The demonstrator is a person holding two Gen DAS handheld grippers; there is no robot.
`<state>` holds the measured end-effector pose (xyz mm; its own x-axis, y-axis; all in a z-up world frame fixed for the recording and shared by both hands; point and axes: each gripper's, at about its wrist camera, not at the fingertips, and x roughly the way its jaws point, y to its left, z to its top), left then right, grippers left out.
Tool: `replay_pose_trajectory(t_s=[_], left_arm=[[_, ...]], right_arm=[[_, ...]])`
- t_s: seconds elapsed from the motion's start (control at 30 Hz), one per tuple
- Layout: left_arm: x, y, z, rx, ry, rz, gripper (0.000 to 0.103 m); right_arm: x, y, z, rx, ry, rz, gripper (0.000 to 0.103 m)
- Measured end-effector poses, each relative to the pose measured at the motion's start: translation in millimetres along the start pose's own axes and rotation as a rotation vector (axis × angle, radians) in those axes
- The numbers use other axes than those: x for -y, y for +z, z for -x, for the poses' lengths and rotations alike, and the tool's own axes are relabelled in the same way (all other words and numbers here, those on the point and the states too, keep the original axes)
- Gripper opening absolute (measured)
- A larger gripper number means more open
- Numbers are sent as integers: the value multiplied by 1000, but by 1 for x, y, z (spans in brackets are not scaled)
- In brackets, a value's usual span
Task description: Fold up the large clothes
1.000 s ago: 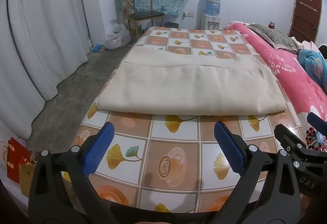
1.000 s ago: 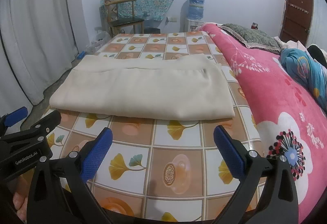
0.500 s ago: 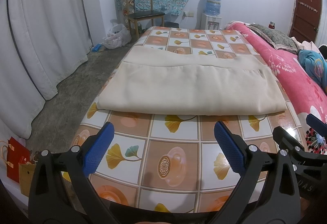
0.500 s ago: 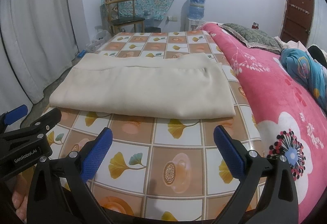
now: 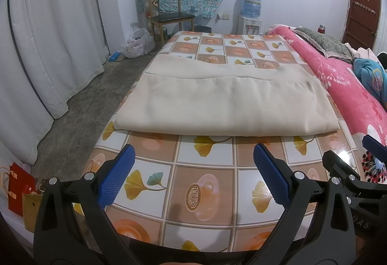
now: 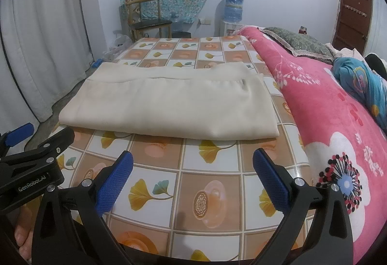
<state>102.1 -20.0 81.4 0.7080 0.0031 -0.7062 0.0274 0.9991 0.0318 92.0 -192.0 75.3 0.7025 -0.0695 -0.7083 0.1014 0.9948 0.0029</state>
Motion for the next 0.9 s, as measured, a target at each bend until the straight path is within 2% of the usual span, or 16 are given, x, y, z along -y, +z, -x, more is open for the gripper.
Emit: replay_pose_trajectory(t_s=[0.9], left_arm=[[1,-1,-1,0,0,-1,95]], right_arm=[[-2,-3,-1,1,3,6,96]])
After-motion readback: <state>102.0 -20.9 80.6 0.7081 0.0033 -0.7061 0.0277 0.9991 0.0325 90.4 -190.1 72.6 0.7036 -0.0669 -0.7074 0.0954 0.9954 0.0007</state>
